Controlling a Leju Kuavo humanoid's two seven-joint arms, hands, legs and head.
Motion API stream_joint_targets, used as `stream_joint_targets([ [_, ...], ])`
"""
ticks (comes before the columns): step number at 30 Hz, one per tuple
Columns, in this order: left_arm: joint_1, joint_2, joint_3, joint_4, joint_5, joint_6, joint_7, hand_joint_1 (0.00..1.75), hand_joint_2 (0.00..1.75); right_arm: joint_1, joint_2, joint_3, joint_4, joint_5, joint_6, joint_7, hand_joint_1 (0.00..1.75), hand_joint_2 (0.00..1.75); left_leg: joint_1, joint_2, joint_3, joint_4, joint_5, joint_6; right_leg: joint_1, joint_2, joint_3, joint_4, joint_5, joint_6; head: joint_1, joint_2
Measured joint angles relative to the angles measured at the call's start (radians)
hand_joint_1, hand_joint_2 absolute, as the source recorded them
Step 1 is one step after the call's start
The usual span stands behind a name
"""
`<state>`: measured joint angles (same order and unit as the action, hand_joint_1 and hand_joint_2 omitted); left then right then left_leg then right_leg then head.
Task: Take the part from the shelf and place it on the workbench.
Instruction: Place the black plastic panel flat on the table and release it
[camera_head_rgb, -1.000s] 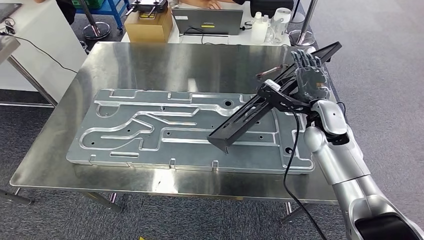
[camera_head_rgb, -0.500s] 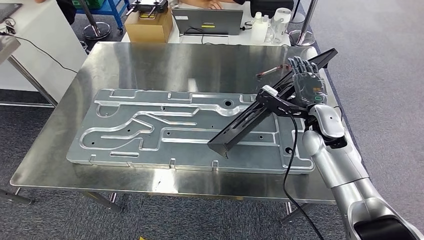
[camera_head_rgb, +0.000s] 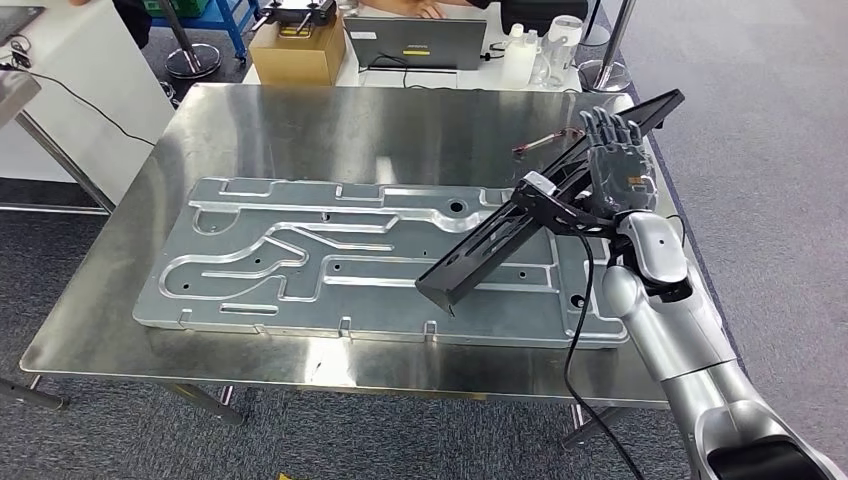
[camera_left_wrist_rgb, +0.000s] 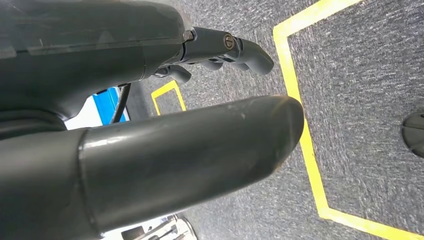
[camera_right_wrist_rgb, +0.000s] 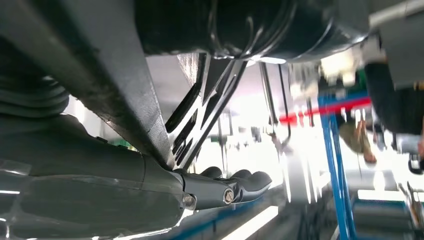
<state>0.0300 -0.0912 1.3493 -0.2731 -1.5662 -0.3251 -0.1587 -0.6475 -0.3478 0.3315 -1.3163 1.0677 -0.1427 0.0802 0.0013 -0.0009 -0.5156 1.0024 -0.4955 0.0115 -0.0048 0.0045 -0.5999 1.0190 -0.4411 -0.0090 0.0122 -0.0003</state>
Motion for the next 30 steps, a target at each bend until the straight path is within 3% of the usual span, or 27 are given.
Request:
stream_joint_targets([
  [2, 0.000, 0.000, 0.000, 0.000, -0.002, 0.004, 0.000, 0.00, 0.00, -0.003, 0.000, 0.005, -0.001, -0.009, 0.078, 0.001, 0.00, 0.00, 0.000, 0.000, -0.001, 0.000, 0.000, 0.000, 0.000, 0.001, 0.000, 0.000, 0.000, 0.000, 0.000, 0.000],
  [6, -0.002, 0.001, 0.001, 0.000, 0.001, 0.012, -0.001, 0.00, 0.00, -0.078, -0.008, 0.063, 0.068, -0.106, 0.385, -0.025, 0.00, 0.00, 0.000, 0.001, -0.003, 0.000, 0.000, 0.000, -0.001, 0.002, -0.001, 0.000, 0.000, 0.000, 0.000, 0.000],
  [9, -0.003, 0.004, 0.008, 0.000, 0.004, 0.006, -0.002, 0.00, 0.00, -0.185, -0.019, 0.122, 0.146, -0.212, 0.486, -0.051, 0.00, 0.00, 0.000, 0.002, -0.002, 0.000, 0.000, 0.000, 0.000, 0.002, 0.000, 0.000, 0.001, 0.000, 0.000, 0.000],
  [18, -0.003, 0.005, 0.035, 0.000, -0.002, 0.001, -0.006, 0.00, 0.00, -0.320, -0.035, 0.289, 0.250, -0.305, 0.516, -0.045, 0.00, 0.00, 0.000, 0.001, -0.001, 0.001, 0.000, 0.000, 0.001, 0.001, -0.001, 0.000, 0.001, 0.000, 0.000, 0.000],
  [30, -0.003, 0.005, 0.053, 0.000, -0.002, 0.000, -0.011, 0.00, 0.00, -0.361, -0.037, 0.365, 0.292, -0.313, 0.503, -0.036, 0.00, 0.00, 0.000, 0.001, -0.001, 0.001, 0.000, 0.000, 0.000, 0.001, -0.002, 0.000, 0.001, 0.001, 0.000, 0.000],
])
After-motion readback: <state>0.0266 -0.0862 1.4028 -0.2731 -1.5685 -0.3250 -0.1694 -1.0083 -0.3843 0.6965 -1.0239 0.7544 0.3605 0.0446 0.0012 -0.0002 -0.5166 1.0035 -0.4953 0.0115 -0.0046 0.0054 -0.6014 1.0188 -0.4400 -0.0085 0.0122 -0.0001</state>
